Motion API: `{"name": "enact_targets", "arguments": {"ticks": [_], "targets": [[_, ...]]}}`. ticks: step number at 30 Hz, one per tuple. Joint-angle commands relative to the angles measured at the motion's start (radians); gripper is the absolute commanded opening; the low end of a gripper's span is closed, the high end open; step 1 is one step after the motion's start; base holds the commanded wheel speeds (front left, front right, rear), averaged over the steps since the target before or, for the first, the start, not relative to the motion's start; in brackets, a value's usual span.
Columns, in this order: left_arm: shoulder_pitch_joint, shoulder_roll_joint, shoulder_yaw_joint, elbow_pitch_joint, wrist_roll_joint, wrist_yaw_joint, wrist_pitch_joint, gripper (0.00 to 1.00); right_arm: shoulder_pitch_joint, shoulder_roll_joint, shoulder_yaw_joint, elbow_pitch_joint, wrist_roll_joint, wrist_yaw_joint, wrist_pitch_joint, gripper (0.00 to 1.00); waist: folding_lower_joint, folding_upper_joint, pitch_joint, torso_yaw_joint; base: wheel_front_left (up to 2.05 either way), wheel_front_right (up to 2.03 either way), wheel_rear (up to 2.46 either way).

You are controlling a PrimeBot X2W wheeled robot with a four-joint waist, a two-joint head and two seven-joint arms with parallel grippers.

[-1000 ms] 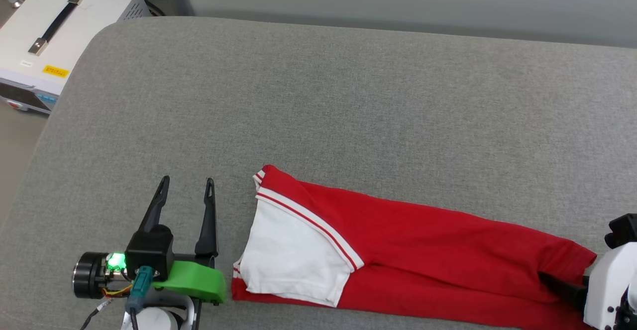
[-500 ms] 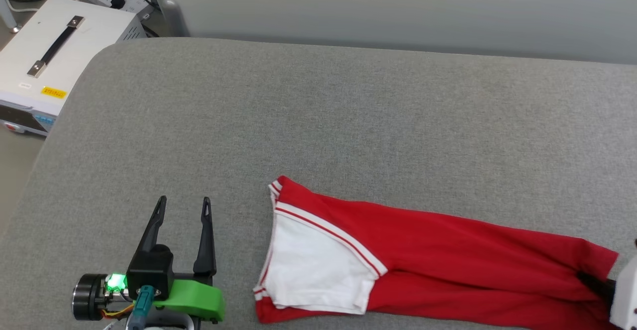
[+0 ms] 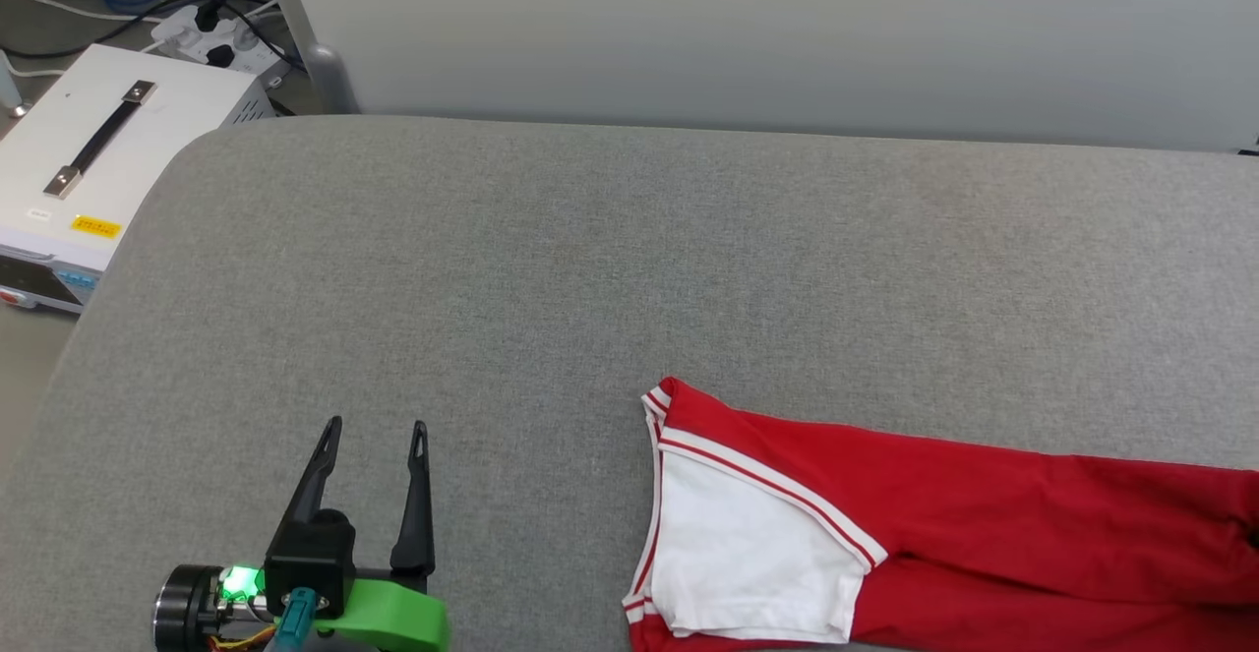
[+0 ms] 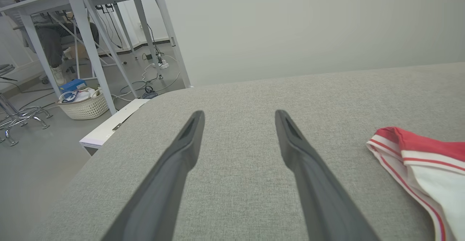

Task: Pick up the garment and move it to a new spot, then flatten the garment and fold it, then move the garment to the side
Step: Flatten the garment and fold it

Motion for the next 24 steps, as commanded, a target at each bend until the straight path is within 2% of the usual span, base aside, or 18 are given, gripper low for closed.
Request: {"name": "enact_targets", "arguments": {"ticks": [1, 7, 13, 17, 24], "targets": [[0.019, -0.009, 0.005, 0.000, 0.013, -0.008, -0.006, 1.00, 0.012, 0.006, -0.004, -0.037, 0.021, -0.001, 0.006, 0.00, 0.0000, 0.0000, -0.011, -0.004, 0.00, 0.00, 0.00], [0.024, -0.016, 0.013, 0.003, 0.025, -0.020, -0.006, 1.00, 0.042, 0.029, -0.007, -0.249, 0.063, -0.001, 0.049, 0.00, 0.0000, 0.0000, -0.015, -0.005, 0.00, 0.00, 0.00], [0.006, -0.029, 0.008, 0.003, 0.036, -0.029, -0.006, 1.00, 0.015, 0.085, 0.039, -0.406, 0.023, -0.001, 0.111, 0.00, 0.0000, 0.0000, 0.009, 0.012, 0.00, 0.00, 0.00], [-0.016, -0.036, 0.006, 0.004, 0.041, -0.035, -0.006, 1.00, -0.049, 0.144, 0.109, -0.455, -0.025, -0.001, 0.156, 0.00, 0.0000, 0.0000, 0.036, 0.027, 0.00, 0.00, 0.00], [-0.055, -0.045, -0.002, 0.011, 0.049, -0.044, -0.006, 1.00, -0.183, 0.245, 0.267, -0.440, -0.087, -0.001, 0.187, 0.00, 0.0000, 0.0000, 0.070, 0.052, 0.00, 0.00, 0.00]]}}
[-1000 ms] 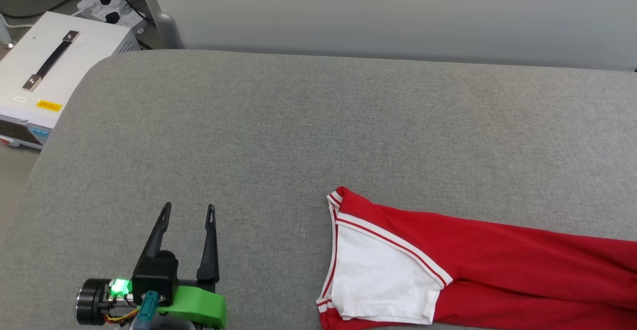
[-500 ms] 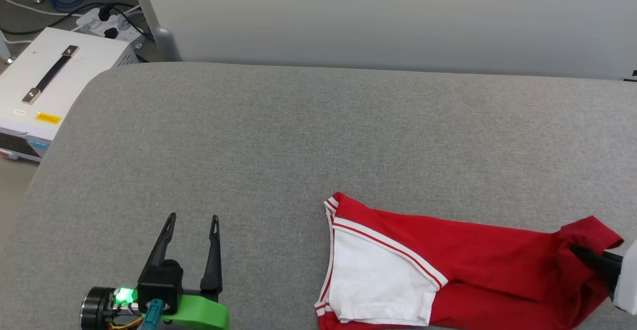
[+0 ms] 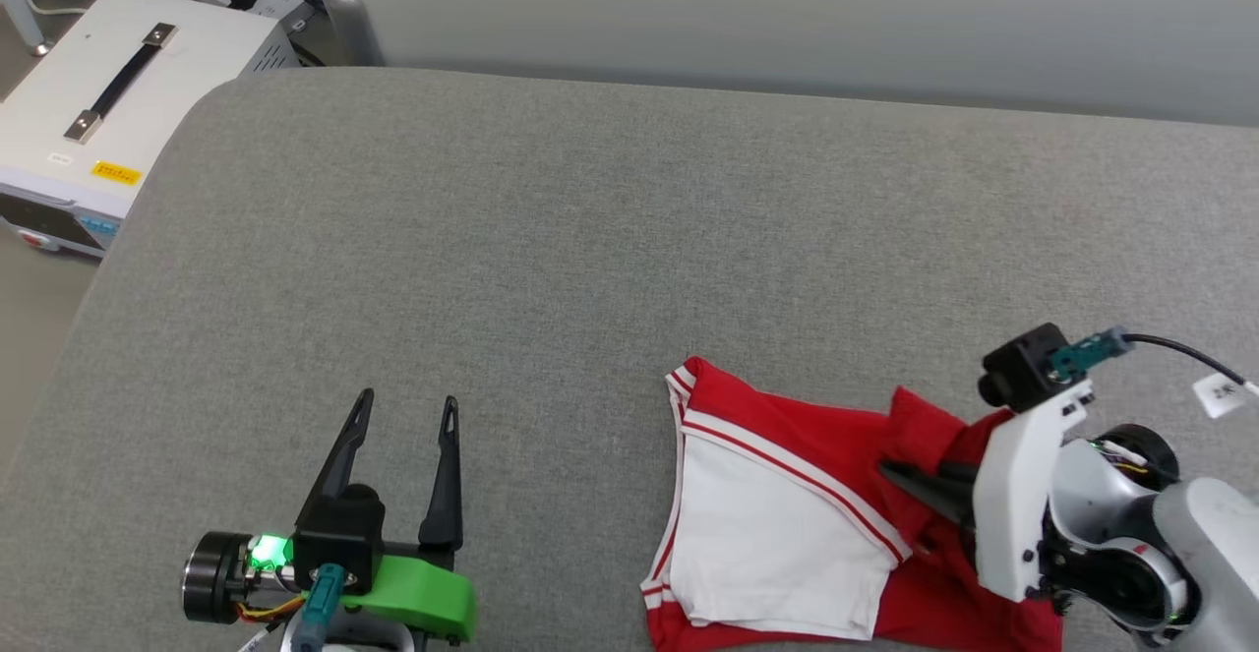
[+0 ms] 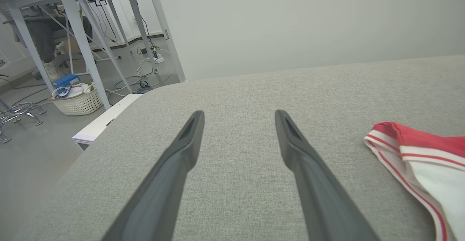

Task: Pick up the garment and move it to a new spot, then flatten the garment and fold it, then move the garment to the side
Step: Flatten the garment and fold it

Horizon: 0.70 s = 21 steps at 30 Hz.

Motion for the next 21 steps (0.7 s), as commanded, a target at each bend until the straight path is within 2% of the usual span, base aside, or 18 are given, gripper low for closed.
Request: {"name": "enact_targets", "arguments": {"ticks": [1, 8, 15, 21], "targets": [[-0.022, -0.005, -0.001, 0.003, 0.009, -0.004, -0.006, 1.00, -0.043, 0.017, 0.034, 0.012, -0.016, -0.001, 0.000, 0.00, 0.0000, 0.0000, 0.017, 0.014, 0.00, 0.00, 0.00], [-0.043, -0.011, -0.002, 0.007, 0.012, -0.005, -0.006, 1.00, -0.213, 0.107, 0.218, 0.108, -0.082, -0.001, -0.028, 0.00, 0.0000, 0.0000, 0.042, 0.023, 0.00, 0.00, 0.00], [-0.068, -0.018, -0.010, 0.009, 0.015, -0.008, -0.006, 1.00, -0.331, 0.202, 0.356, 0.304, -0.107, -0.001, -0.083, 0.00, 0.0000, 0.0000, 0.064, 0.037, 0.00, 0.00, 0.00], [-0.082, -0.026, -0.015, 0.014, 0.015, -0.008, -0.006, 1.00, -0.359, 0.246, 0.453, 0.480, -0.124, -0.001, -0.142, 0.00, 0.0000, 0.0000, 0.074, 0.045, 0.00, 0.00, 0.00]]}}
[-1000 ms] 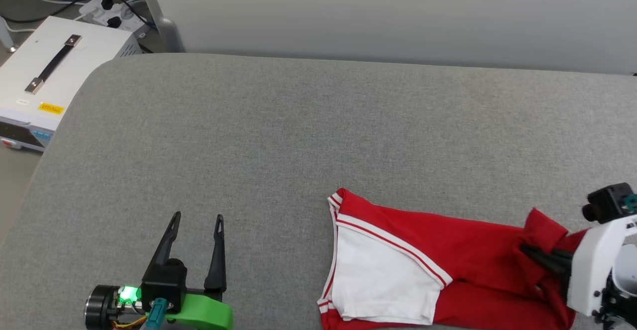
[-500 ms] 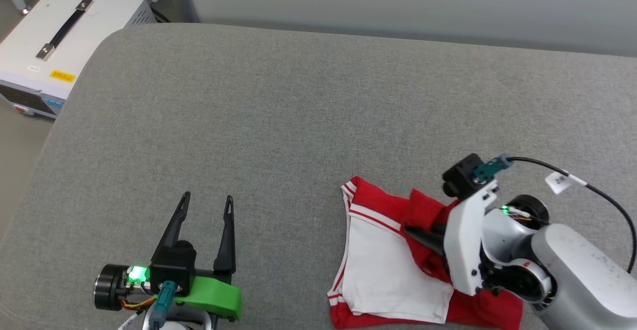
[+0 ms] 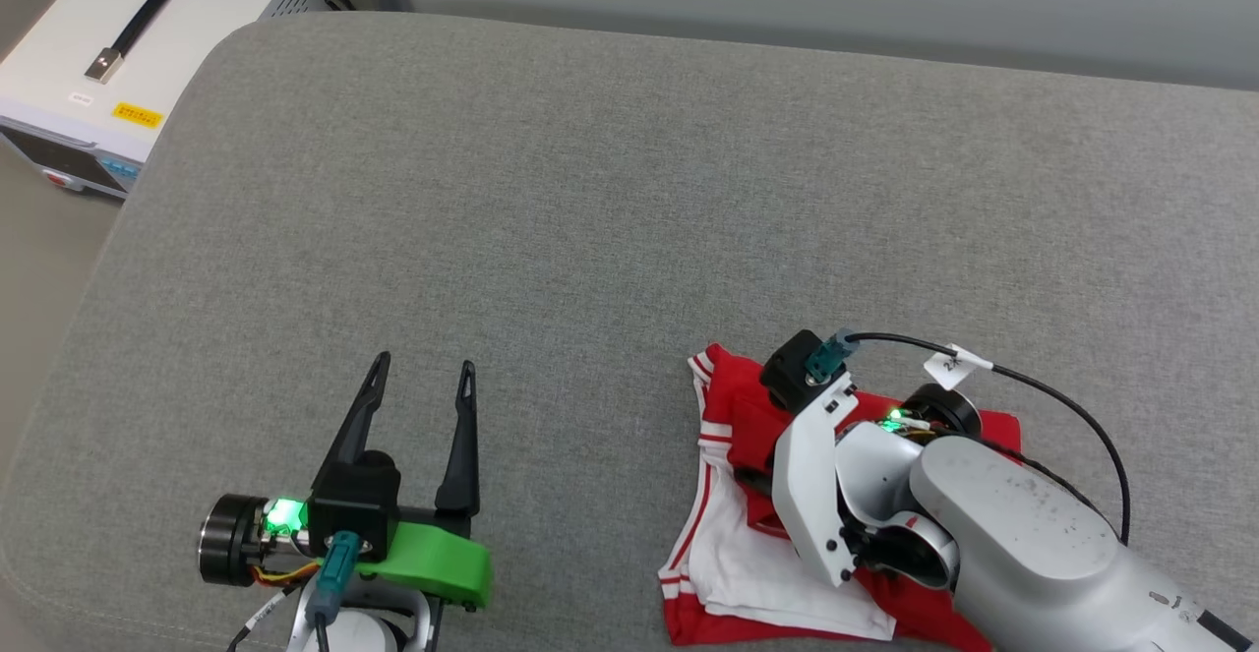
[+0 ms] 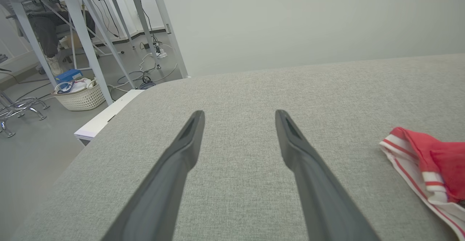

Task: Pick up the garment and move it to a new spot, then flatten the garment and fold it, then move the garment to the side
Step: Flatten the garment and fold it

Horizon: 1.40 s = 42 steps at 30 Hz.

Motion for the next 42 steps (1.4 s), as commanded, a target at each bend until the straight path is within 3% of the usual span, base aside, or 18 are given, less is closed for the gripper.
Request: {"name": "enact_targets", "arguments": {"ticks": [1, 4, 5, 6, 14, 16, 17, 20, 28, 33, 42], "targets": [[-0.017, -0.008, -0.001, 0.004, 0.008, -0.002, -0.006, 1.00, -0.011, 0.002, 0.021, 0.032, -0.006, -0.001, -0.016, 0.00, 0.0000, 0.0000, 0.001, 0.001, 0.00, 0.00, 0.00], [-0.014, -0.009, 0.001, 0.006, 0.008, 0.001, -0.006, 1.00, -0.015, 0.008, 0.054, 0.065, 0.005, -0.001, -0.073, 0.00, 0.0000, 0.0000, -0.008, -0.006, 0.00, 0.00, 0.00], [-0.011, -0.008, 0.002, 0.007, 0.008, 0.001, -0.006, 1.00, -0.016, 0.007, 0.056, 0.066, 0.015, -0.001, -0.099, 0.23, 0.0000, 0.0000, -0.014, -0.010, 0.00, 0.00, 0.00], [-0.007, -0.008, 0.002, 0.008, 0.009, 0.002, -0.006, 1.00, -0.019, 0.003, 0.060, 0.061, 0.017, -0.001, -0.122, 1.00, 0.0000, 0.0000, -0.020, -0.013, 0.00, 0.00, 0.00], [0.032, 0.002, 0.008, 0.011, 0.005, 0.000, -0.006, 1.00, 0.003, -0.099, -0.005, -0.088, 0.030, -0.001, -0.336, 1.00, 0.0000, 0.0000, -0.087, -0.064, 0.00, 0.00, 0.00], [0.042, 0.003, 0.011, 0.007, 0.001, -0.001, -0.006, 1.00, 0.023, -0.128, -0.065, -0.118, 0.013, -0.001, -0.396, 1.00, 0.0000, 0.0000, -0.100, -0.080, 0.00, 0.00, 0.00], [0.056, 0.004, 0.013, 0.005, -0.001, -0.006, -0.006, 1.00, 0.067, -0.156, -0.178, -0.134, -0.049, -0.001, -0.490, 1.00, 0.0000, 0.0000, -0.116, -0.102, 0.00, 0.00, 0.00], [0.065, 0.005, 0.014, 0.005, 0.000, -0.007, -0.006, 1.00, 0.125, -0.153, -0.304, -0.129, -0.116, -0.001, -0.579, 1.00, 0.0000, 0.0000, -0.130, -0.119, 0.00, 0.00, 0.00], [0.092, 0.006, 0.031, -0.002, -0.010, -0.012, -0.006, 1.00, 0.312, -0.076, -0.623, -0.147, -0.301, -0.001, -0.733, 1.00, 0.0000, 0.0000, -0.162, -0.152, 0.00, 0.00, 0.00], [0.109, 0.004, 0.038, -0.011, -0.010, -0.014, -0.006, 1.00, 0.436, -0.004, -0.787, -0.232, -0.483, -0.001, -0.773, 1.00, 0.0000, 0.0000, -0.176, -0.159, 0.00, 0.00, 0.00], [0.139, -0.002, 0.050, -0.030, -0.016, -0.015, -0.006, 1.00, 0.651, 0.156, -0.919, -0.407, -0.587, -0.001, -0.778, 1.00, 0.0000, 0.0000, -0.197, -0.154, 0.00, 0.00, 0.00]]}}
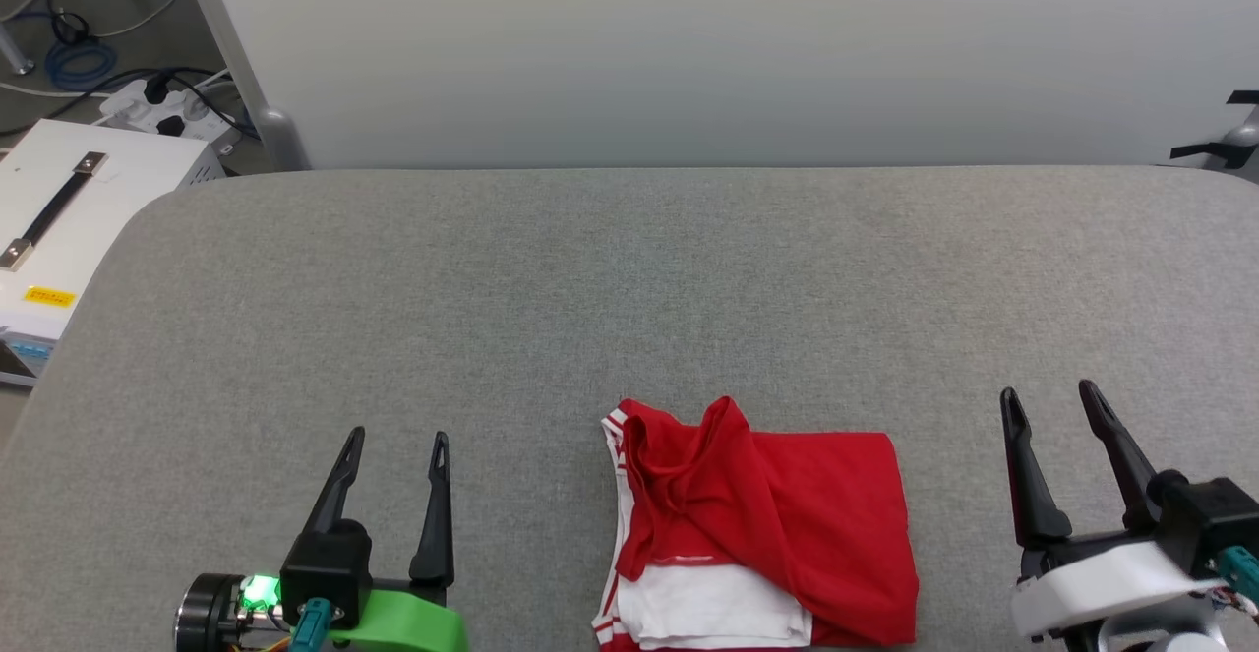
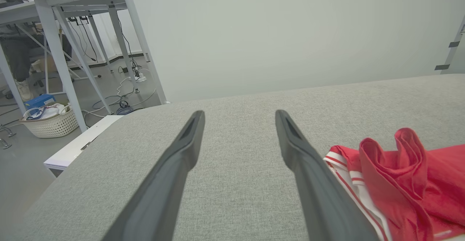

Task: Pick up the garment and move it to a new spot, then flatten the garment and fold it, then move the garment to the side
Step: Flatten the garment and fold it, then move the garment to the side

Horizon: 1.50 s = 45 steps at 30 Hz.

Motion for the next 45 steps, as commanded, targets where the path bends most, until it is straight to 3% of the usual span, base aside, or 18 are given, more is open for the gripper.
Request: {"name": "enact_targets", "arguments": {"ticks": [1, 11, 23, 29, 32, 33, 34, 35, 45], "targets": [[0.020, -0.005, 0.006, -0.007, -0.006, -0.004, -0.006, 1.00, 0.032, 0.016, -0.011, -0.019, 0.000, -0.001, -0.009, 1.00, 0.0000, 0.0000, -0.006, 0.005, 0.00, 0.00, 0.00], [0.047, -0.012, 0.016, -0.013, -0.011, -0.018, -0.006, 1.00, 0.134, 0.052, -0.020, -0.054, 0.001, -0.001, -0.009, 1.00, 0.0000, 0.0000, -0.023, 0.016, 0.00, 0.00, 0.00], [0.036, -0.019, 0.020, -0.005, -0.002, -0.023, -0.006, 1.00, 0.080, 0.046, -0.057, -0.064, 0.035, -0.001, -0.009, 1.00, 0.0000, 0.0000, -0.018, 0.029, 0.00, 0.00, 0.00], [0.015, -0.022, 0.015, 0.003, 0.001, -0.030, -0.006, 1.00, -0.046, -0.032, -0.103, -0.078, 0.099, -0.001, 0.013, 1.00, 0.0000, 0.0000, -0.004, 0.045, 0.00, 0.00, 0.00], [0.000, -0.025, 0.014, 0.008, 0.002, -0.031, -0.006, 1.00, -0.126, -0.103, -0.080, -0.086, 0.163, -0.001, 0.111, 1.00, 0.0000, 0.0000, 0.006, 0.052, 0.00, 0.00, 0.00], [-0.015, -0.027, 0.011, 0.011, 0.005, -0.033, -0.006, 1.00, -0.195, -0.169, -0.031, -0.090, 0.214, -0.001, 0.225, 1.00, 0.0000, 0.0000, 0.015, 0.058, 0.00, 0.00, 0.00], [-0.018, -0.027, 0.009, 0.012, 0.006, -0.034, -0.006, 1.00, -0.215, -0.195, -0.002, -0.090, 0.235, -0.001, 0.282, 1.00, 0.0000, 0.0000, 0.017, 0.060, 0.00, 0.00, 0.00], [-0.023, -0.028, 0.009, 0.013, 0.007, -0.035, -0.006, 1.00, -0.255, -0.260, 0.093, -0.090, 0.319, -0.001, 0.461, 1.00, 0.0000, 0.0000, 0.023, 0.065, 0.00, 0.00, 0.00], [-0.047, -0.033, -0.003, 0.016, 0.013, -0.039, -0.006, 1.00, -0.245, -0.391, 0.272, -0.059, 0.596, -0.001, 0.959, 1.00, 0.0000, 0.0000, 0.056, 0.090, 0.00, 0.00, 0.00]]}}
